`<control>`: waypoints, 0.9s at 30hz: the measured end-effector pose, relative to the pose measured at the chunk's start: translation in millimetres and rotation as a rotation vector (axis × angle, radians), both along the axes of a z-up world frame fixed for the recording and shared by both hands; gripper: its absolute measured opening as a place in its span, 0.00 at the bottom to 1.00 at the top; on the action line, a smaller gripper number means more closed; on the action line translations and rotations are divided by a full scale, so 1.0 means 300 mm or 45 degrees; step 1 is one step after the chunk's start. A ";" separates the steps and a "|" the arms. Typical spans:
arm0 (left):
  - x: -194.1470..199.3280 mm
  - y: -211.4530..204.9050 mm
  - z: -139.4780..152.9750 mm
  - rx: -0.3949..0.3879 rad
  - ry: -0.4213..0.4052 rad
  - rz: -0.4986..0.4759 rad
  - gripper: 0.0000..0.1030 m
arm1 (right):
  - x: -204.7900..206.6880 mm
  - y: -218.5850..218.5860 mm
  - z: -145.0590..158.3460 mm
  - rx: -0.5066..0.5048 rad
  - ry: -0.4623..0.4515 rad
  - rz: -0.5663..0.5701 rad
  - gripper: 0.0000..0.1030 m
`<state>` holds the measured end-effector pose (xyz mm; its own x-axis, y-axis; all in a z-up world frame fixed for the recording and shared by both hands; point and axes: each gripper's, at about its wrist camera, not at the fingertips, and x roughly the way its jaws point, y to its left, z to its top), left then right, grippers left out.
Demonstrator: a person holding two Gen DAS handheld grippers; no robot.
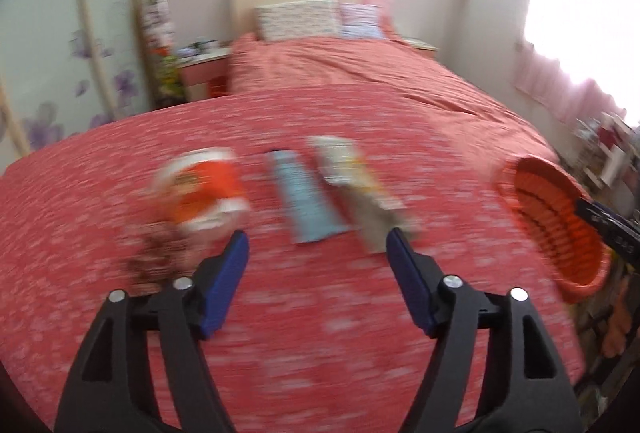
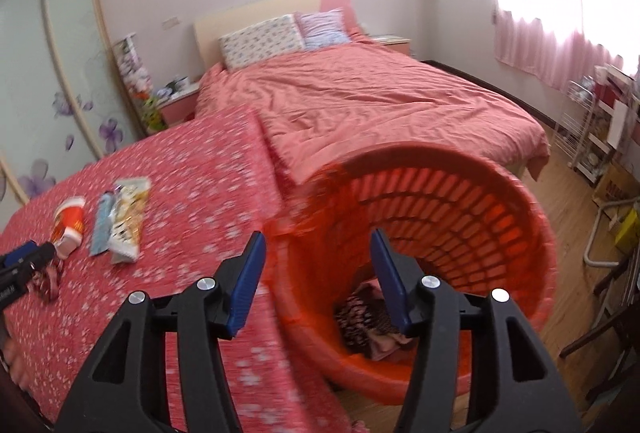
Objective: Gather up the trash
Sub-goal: 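Carry the mesh net and floral sock over the basket and open both tools, then grasp the silver snack wrapper with the right tool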
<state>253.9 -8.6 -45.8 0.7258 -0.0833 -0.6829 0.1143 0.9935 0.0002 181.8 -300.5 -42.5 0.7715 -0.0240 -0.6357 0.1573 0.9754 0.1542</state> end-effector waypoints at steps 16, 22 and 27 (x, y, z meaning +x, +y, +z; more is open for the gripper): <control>0.101 0.253 -0.166 0.081 0.186 0.207 0.72 | 0.177 0.452 -0.026 -0.042 0.111 0.319 0.53; 0.124 0.373 -0.180 0.022 0.231 0.286 0.65 | 0.279 0.543 -0.067 -0.042 0.187 0.347 0.61; 0.122 0.422 -0.179 -0.002 0.239 0.300 0.65 | 0.353 0.608 -0.111 -0.067 0.259 0.341 0.61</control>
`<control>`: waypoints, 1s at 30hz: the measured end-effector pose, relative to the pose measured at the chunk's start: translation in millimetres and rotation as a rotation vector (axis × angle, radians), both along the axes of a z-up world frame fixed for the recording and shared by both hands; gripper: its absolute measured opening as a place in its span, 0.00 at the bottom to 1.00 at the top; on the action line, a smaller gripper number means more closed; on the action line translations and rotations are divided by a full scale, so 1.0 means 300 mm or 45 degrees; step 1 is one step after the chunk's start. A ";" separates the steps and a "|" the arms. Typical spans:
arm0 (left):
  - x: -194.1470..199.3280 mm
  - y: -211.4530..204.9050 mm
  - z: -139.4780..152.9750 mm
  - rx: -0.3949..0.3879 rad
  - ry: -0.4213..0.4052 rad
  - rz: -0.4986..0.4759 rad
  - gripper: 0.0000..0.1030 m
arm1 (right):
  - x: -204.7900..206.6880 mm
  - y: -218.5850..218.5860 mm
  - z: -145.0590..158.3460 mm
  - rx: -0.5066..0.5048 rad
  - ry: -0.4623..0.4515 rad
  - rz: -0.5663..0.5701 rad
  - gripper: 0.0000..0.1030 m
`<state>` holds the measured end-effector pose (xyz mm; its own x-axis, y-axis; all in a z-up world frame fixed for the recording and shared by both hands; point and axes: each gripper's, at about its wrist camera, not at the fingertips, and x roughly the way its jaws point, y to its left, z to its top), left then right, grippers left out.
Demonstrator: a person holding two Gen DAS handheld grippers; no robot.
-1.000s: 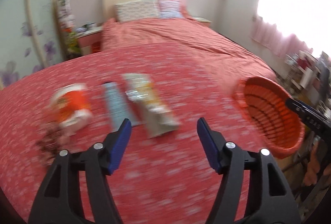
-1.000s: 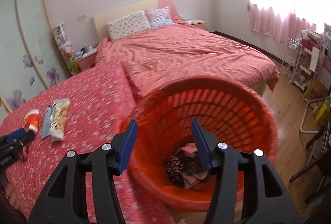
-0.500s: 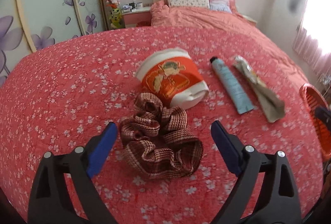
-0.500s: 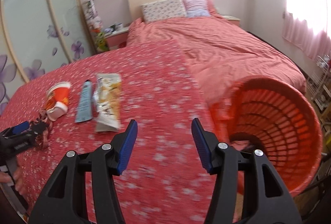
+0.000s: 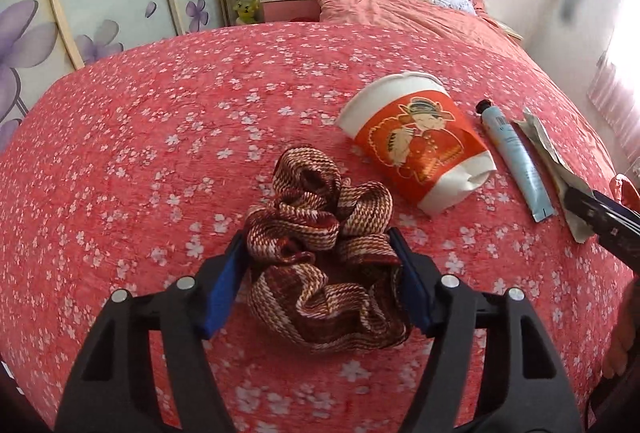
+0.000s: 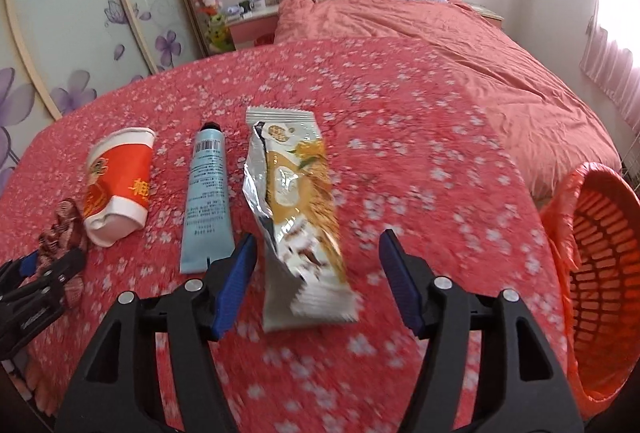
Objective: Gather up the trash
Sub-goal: 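Grasp the silver snack wrapper with the right tool, then close the left tool on the brown plaid scrunchie and lift it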
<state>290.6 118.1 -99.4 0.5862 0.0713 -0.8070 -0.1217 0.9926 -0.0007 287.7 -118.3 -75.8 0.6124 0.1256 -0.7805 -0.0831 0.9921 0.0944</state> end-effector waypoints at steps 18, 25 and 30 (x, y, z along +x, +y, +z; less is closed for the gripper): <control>0.002 0.024 -0.008 -0.004 -0.021 -0.032 0.66 | -0.090 -0.039 -0.001 -0.110 -0.006 -0.117 0.37; 0.016 0.005 -0.007 0.022 -0.004 -0.021 0.73 | -0.081 -0.054 -0.006 -0.075 -0.001 -0.124 0.41; 0.021 0.018 -0.012 0.015 0.003 0.004 0.79 | -0.085 -0.060 -0.012 -0.075 0.000 -0.128 0.43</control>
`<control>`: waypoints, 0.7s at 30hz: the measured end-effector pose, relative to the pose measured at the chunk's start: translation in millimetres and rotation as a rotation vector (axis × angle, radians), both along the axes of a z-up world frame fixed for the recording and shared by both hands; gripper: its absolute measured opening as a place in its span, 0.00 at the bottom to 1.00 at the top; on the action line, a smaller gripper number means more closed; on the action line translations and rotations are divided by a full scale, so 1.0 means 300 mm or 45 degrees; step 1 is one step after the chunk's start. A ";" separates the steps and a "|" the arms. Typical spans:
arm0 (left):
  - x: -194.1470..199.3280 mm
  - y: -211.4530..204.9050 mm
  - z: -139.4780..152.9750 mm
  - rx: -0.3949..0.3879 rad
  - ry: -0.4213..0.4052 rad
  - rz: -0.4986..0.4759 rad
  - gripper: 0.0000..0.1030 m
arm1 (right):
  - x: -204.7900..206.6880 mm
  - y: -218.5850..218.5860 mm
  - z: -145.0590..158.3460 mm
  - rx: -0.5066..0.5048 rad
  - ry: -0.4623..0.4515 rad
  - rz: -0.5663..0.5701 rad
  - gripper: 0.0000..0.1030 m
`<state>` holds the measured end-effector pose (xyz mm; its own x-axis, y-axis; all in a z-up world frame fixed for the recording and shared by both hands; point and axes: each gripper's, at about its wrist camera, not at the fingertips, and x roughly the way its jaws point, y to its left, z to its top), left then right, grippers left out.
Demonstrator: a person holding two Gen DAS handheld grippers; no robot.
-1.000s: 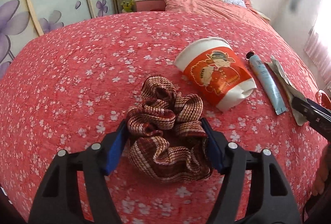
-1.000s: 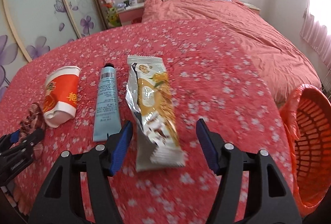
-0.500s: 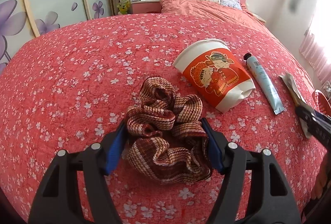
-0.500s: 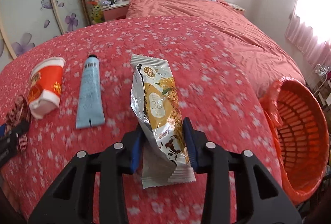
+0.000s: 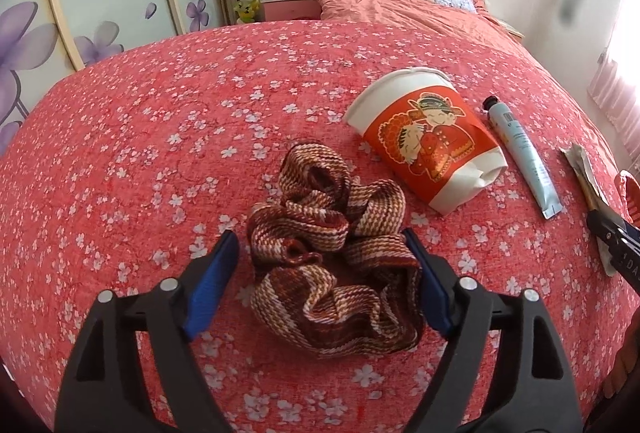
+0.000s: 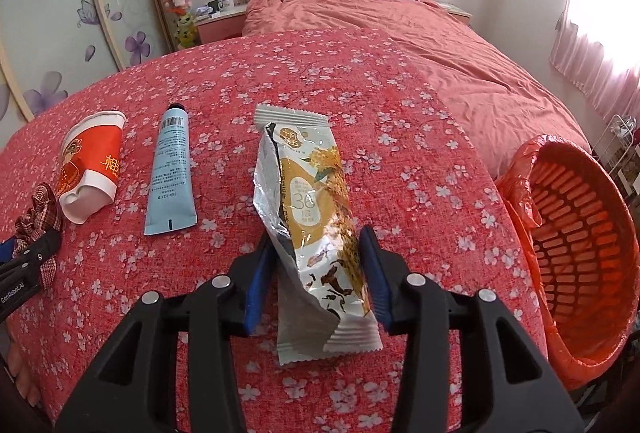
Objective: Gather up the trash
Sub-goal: 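Close the left tool on the brown plaid scrunchie and lift it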
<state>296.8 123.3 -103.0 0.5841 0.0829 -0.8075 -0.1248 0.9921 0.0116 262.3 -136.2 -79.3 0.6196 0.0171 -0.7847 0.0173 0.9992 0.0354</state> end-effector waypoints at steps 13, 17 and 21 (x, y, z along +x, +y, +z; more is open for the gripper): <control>0.004 0.036 -0.010 -0.003 0.010 0.017 0.85 | -0.006 -0.009 -0.001 0.004 0.000 -0.001 0.45; 0.006 0.045 -0.014 -0.007 0.014 0.024 0.87 | -0.003 -0.020 -0.006 0.008 0.003 -0.010 0.49; 0.005 0.053 -0.016 -0.008 0.014 0.025 0.87 | -0.001 -0.023 -0.008 0.005 0.008 -0.006 0.58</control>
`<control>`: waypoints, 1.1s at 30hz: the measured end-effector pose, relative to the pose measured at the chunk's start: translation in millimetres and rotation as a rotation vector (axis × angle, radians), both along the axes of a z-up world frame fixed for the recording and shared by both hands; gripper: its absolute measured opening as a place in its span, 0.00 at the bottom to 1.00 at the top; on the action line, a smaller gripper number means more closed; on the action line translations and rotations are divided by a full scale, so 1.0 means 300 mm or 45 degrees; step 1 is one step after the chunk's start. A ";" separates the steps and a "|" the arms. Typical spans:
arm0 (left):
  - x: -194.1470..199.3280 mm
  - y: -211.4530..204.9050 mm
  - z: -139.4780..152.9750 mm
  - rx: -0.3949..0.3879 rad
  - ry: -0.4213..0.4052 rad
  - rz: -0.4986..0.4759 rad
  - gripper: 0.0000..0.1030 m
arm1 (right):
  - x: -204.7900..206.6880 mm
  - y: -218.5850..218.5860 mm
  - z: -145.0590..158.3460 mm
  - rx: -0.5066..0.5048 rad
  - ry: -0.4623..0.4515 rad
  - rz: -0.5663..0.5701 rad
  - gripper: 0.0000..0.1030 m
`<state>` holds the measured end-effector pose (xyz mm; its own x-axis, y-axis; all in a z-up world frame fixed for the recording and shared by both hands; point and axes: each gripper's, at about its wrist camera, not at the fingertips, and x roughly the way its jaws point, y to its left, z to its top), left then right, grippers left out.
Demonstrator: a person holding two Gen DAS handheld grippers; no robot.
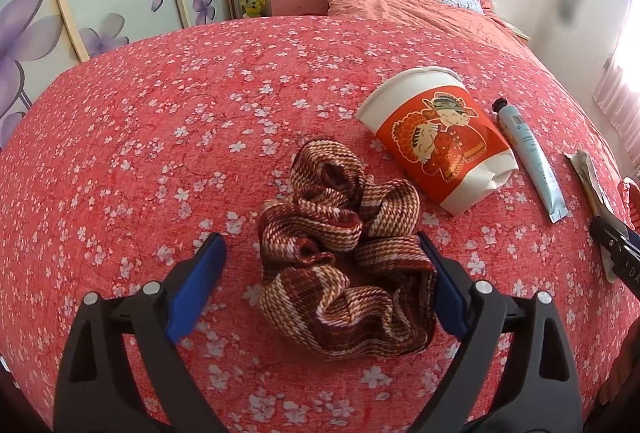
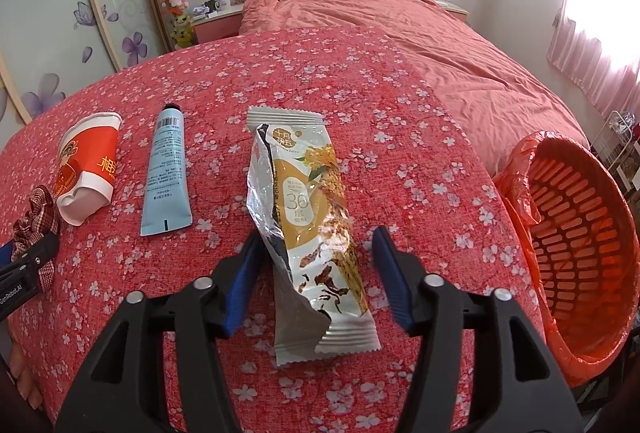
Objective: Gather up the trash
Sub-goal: 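Close the left tool on the brown plaid scrunchie and lift it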
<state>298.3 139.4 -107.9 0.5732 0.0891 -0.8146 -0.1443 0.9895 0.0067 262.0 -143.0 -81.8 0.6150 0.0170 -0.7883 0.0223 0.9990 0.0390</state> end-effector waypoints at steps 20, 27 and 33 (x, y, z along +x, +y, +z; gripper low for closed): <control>-0.014 -0.049 0.005 0.025 -0.019 -0.059 0.76 | 0.002 -0.001 -0.002 -0.005 0.007 0.000 0.62; -0.035 -0.085 0.014 0.029 -0.036 -0.113 0.56 | -0.006 -0.016 0.005 -0.006 -0.008 0.002 0.41; -0.066 -0.117 0.024 0.056 -0.047 -0.147 0.37 | -0.037 -0.024 0.022 0.026 -0.032 0.022 0.31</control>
